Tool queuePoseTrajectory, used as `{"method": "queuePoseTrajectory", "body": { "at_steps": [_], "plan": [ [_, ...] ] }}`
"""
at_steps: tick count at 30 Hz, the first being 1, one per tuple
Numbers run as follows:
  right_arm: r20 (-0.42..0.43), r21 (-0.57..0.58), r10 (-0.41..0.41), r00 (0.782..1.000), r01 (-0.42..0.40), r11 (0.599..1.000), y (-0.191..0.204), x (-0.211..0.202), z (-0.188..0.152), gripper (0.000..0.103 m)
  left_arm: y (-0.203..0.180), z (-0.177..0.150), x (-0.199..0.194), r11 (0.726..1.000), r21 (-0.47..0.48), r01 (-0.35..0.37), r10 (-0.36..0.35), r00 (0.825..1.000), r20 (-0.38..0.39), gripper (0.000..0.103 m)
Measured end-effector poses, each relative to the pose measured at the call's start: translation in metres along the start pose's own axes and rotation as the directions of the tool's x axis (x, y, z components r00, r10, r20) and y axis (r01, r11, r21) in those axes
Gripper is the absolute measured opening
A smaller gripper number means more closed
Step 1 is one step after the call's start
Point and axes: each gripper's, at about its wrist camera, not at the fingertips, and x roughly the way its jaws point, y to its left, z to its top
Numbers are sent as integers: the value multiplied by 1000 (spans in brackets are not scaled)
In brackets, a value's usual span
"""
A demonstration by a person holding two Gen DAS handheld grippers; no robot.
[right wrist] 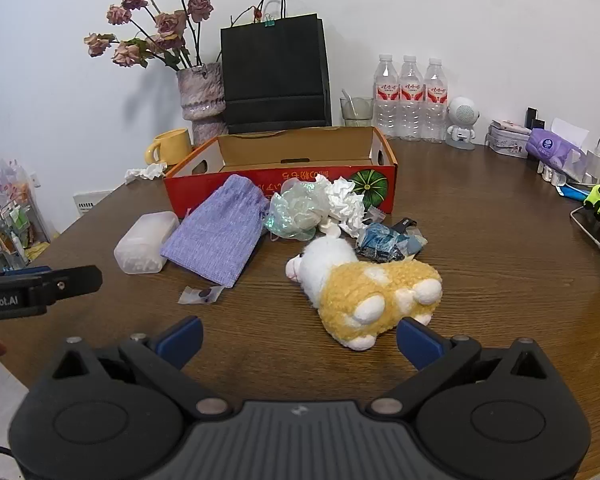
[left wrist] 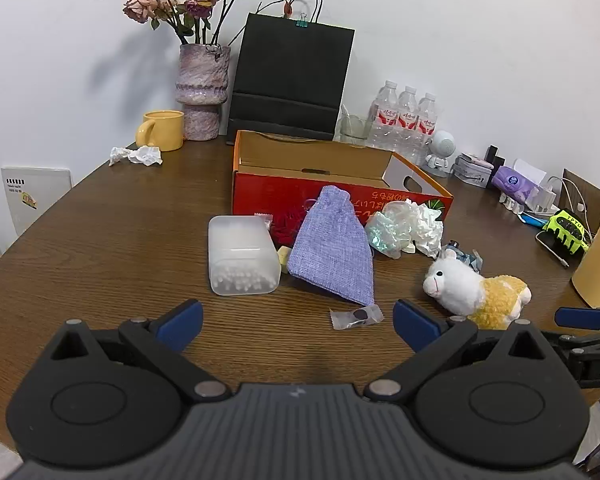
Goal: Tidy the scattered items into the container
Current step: 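Move both tools toward the purple pouch and the plush alpaca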
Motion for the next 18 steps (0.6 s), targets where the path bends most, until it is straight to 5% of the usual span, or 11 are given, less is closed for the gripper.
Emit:
{"method": "queuePoseTrajectory", "body": {
  "at_steps": [18],
  "plan": [
    [-21, -2, -3, 1000, 3, 1000, -2, 8, 1, 103, -1, 1, 7, 1000, -6, 3, -3, 1000, -16, 103]
  ]
}}
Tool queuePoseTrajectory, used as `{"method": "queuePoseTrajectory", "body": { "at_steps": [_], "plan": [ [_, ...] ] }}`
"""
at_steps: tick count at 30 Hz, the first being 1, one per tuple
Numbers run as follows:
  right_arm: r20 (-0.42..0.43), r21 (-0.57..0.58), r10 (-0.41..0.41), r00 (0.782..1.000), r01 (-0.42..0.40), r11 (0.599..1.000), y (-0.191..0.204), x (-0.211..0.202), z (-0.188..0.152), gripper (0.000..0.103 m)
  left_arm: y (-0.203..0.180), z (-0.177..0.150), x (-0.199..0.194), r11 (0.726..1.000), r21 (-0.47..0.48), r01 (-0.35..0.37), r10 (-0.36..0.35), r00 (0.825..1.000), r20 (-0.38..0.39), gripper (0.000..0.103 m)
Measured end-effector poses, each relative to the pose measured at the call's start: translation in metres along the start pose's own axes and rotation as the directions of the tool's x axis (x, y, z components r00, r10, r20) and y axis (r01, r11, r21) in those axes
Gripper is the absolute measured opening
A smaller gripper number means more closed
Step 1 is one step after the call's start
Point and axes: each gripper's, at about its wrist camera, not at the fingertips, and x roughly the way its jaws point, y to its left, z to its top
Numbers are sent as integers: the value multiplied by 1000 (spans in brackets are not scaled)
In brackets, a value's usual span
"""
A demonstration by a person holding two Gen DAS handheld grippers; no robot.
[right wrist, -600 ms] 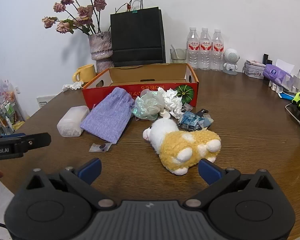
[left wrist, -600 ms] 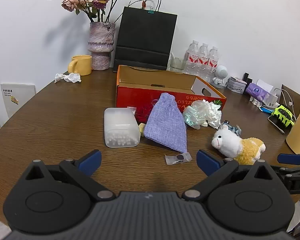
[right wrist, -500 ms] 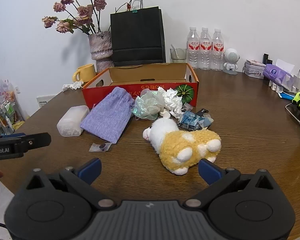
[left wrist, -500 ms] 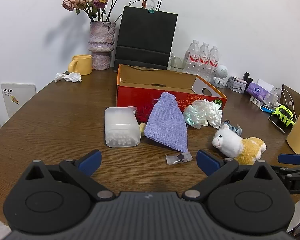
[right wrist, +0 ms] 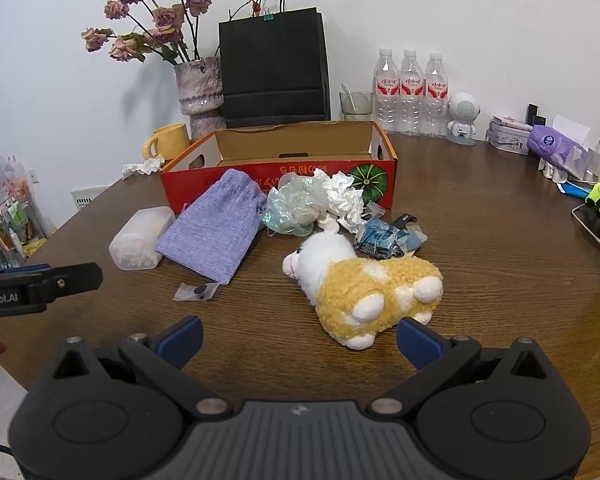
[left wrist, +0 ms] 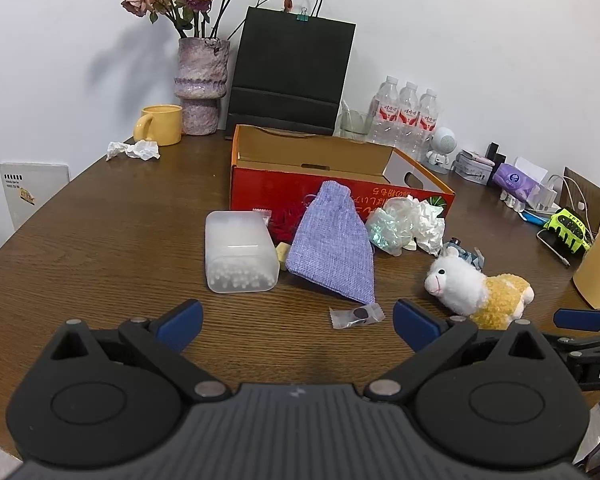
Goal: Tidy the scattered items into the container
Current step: 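Move both tools toward the purple pouch and the plush alpaca, then grasp the purple pouch with the left tool while the right tool grasps the plush alpaca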
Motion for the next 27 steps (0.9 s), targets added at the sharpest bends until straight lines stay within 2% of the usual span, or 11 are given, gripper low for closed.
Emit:
{"method": "queuePoseTrajectory", "body": {
  "at_steps": [9, 17, 27],
  "plan": [
    [-18, -19, -6, 1000, 6, 1000, -2, 11, 7, 103, -2, 4, 13, 1000, 1, 8, -8, 1000, -15, 103],
    [-34, -82, -17, 999, 14, 997, -3, 31, 19, 103, -12, 13, 34, 998, 57, 10, -8, 999, -36, 103],
    [-75, -123, -18, 997, 9, 992, -7, 61, 34, 103, -15, 25, 61, 997, 82, 1, 4, 998, -55, 103]
  ]
}}
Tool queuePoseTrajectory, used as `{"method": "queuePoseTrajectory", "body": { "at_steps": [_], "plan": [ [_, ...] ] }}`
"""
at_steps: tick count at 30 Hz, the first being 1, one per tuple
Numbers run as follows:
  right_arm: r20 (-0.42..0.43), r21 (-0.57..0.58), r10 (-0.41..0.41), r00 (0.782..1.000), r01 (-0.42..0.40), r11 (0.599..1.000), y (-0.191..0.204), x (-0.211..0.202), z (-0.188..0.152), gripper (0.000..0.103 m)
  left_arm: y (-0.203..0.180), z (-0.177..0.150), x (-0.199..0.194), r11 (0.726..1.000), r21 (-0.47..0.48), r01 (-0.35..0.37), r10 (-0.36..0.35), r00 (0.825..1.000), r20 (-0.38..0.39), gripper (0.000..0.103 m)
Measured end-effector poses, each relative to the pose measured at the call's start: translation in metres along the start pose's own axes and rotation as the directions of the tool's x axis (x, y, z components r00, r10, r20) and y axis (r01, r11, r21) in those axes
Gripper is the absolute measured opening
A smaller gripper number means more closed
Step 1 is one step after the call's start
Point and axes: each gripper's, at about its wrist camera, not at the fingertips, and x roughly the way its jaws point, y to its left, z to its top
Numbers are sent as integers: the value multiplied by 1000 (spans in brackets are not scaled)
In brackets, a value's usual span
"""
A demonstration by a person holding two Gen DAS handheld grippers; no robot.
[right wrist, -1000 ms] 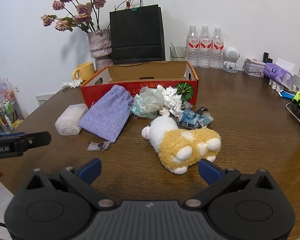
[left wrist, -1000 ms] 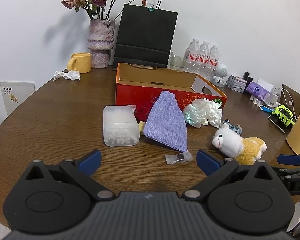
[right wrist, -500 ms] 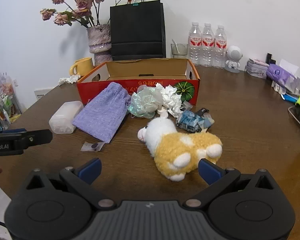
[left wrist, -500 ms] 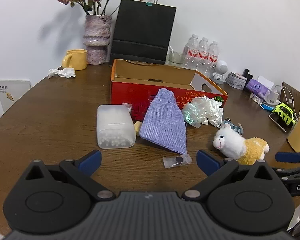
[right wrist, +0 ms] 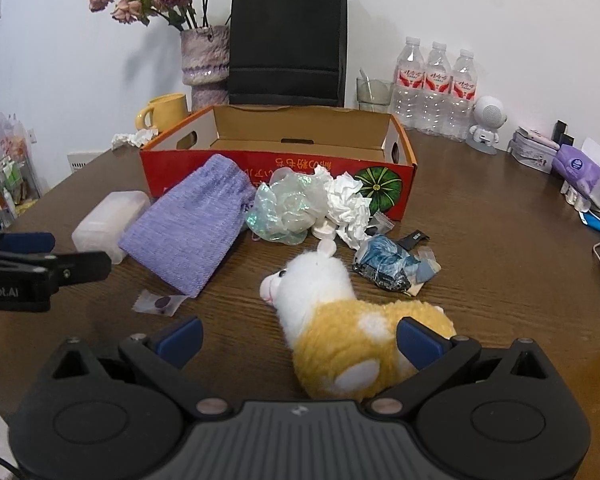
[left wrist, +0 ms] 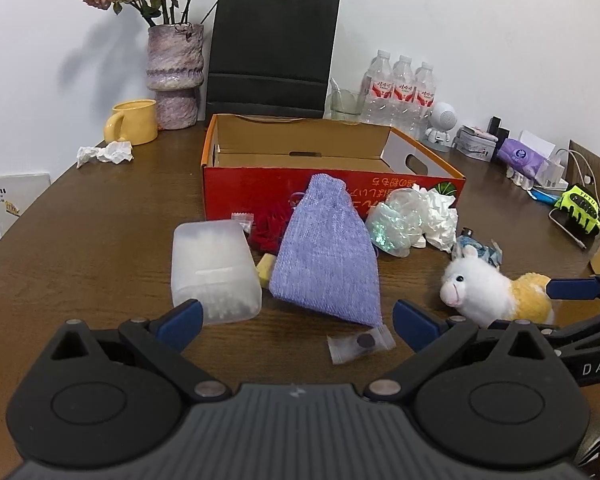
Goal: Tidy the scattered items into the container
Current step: 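Grasp the purple pouch with the left tool while the right tool grasps the plush alpaca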
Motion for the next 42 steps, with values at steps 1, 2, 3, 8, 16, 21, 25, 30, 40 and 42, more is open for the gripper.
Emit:
{"method": "queuePoseTrajectory", "body": {
  "at_steps": [1, 2, 3, 8, 16, 21, 25, 30, 40, 42],
  "plan": [
    [-5, -9, -2, 1000, 2, 1000, -1, 3, 1, 103, 0, 2, 3, 1000, 6, 0, 0, 1000, -2, 103],
    [-9, -20, -5, 1000, 5, 1000, -1, 6, 3, 103, -1, 4, 6, 1000, 12, 1, -1, 1000, -3, 103],
    [-11, -34, -7, 1000, 6, 999, -1, 8, 4, 103, -2, 6, 9, 1000, 20, 4, -4, 1000, -5, 103],
    [-31, -101, -8, 1000, 4, 995, -3, 21, 15, 103, -11, 21, 28, 998, 54, 33, -33, 999, -15, 103],
    [-62, -246, -7, 998, -8, 969, -2, 44, 30, 99, -28, 41, 70, 992, 120, 26, -20, 999, -46, 103],
    [-96, -325, 13, 995, -44, 945, 1, 57, 34, 92, -29, 44, 91, 991, 133, 31, -19, 996, -90, 102],
    [-155, -370, 51, 987, -106, 923, 2, 69, 35, 77, -29, 44, 102, 990, 136, 39, -23, 993, -116, 96],
    [-178, -341, 87, 980, -144, 929, -5, 75, 40, 59, -26, 40, 109, 993, 105, 47, -31, 989, -147, 72],
    [-108, -222, 125, 986, -146, 964, -22, 58, 37, 47, -21, 34, 86, 993, 72, 91, -86, 994, -70, 7],
    [-96, -210, 133, 987, -150, 966, -23, 53, 37, 46, -23, 34, 80, 992, 77, 103, -100, 994, -50, 6]
  ]
}}
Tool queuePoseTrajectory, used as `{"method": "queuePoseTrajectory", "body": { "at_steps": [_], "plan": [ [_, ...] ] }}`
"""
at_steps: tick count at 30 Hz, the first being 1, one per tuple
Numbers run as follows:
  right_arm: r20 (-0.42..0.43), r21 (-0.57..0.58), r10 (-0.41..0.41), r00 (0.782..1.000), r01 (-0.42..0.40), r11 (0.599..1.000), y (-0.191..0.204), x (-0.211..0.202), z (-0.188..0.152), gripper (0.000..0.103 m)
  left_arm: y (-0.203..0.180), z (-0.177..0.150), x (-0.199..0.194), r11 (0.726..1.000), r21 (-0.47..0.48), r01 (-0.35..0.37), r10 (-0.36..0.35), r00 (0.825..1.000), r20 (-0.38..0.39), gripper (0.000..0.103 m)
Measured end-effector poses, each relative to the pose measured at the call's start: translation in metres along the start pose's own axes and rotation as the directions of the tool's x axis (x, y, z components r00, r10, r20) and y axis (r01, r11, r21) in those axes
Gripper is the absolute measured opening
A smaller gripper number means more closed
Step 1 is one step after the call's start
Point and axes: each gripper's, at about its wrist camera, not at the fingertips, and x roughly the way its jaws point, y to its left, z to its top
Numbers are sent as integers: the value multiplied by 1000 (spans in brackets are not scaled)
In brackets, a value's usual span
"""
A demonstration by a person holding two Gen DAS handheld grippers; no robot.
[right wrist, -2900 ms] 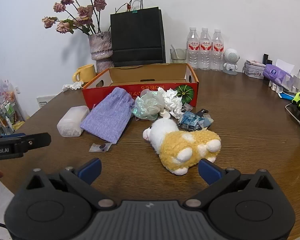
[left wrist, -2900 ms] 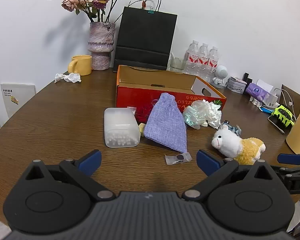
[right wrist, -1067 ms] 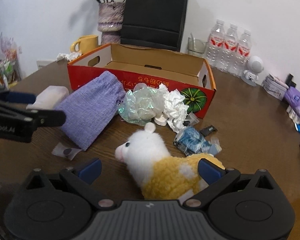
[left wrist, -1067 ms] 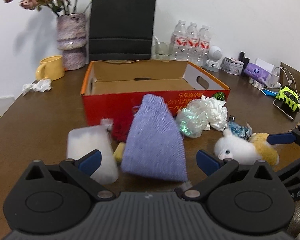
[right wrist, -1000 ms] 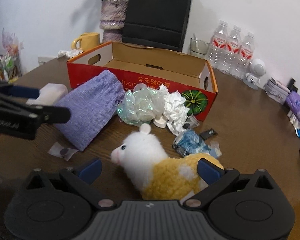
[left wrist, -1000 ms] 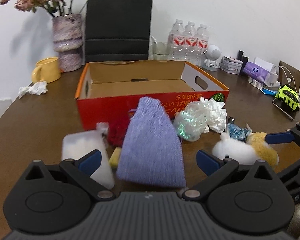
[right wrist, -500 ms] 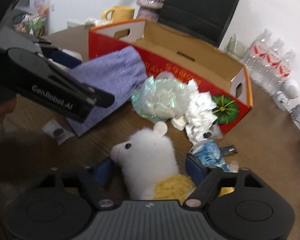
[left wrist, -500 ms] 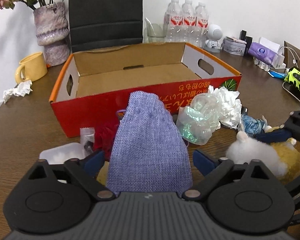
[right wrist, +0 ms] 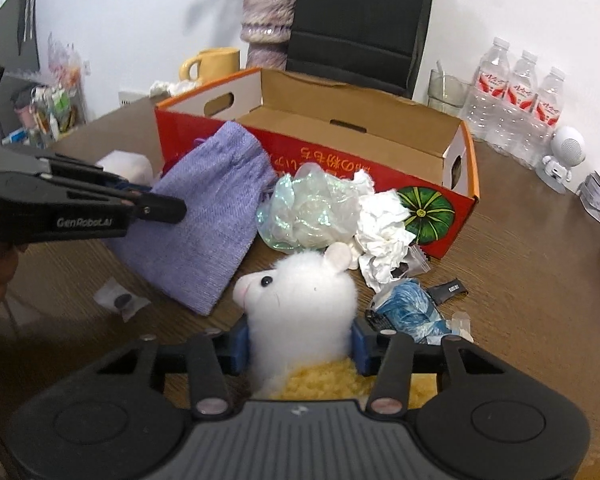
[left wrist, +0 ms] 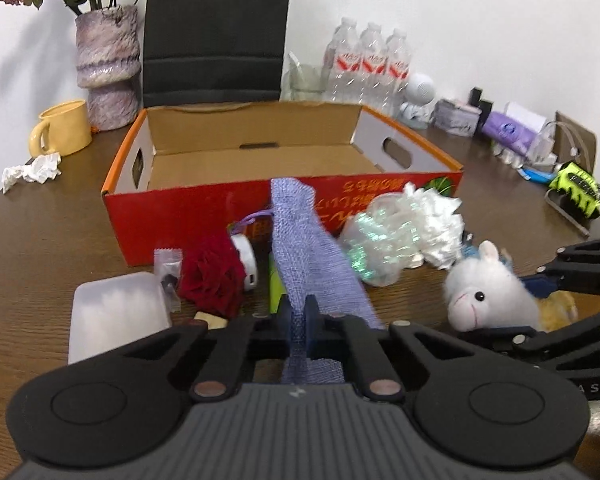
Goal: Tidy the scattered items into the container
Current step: 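Grasp the purple pouch with the left tool while the right tool grasps the plush alpaca, then lower the pouch into the box with the left tool while the right tool drops the alpaca in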
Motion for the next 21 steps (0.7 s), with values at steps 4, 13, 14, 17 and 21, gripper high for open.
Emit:
{"method": "queuePoseTrajectory", "body": {
  "at_steps": [4, 13, 14, 17, 21],
  "plan": [
    [28, 16, 8, 1000, -8, 1000, 2, -9, -1, 46, -6, 3, -16, 1000, 18, 21, -22, 998, 56, 5],
    [115, 59, 18, 993, -25, 998, 0, -30, 10, 44, -8, 20, -49, 998, 40, 51, -57, 983, 172, 4],
    [129, 63, 19, 992, -28, 998, -1, -32, 13, 44, -7, 23, -52, 998, 40, 52, -59, 981, 184, 4],
    [175, 66, 14, 984, -26, 997, -5, -40, 26, 44, -2, 37, -60, 998, 37, 54, -61, 972, 227, 4],
    [243, 70, 3, 970, -20, 997, -15, -47, 54, 44, 7, 63, -64, 998, 31, 62, -68, 959, 276, 4]
  ]
}}
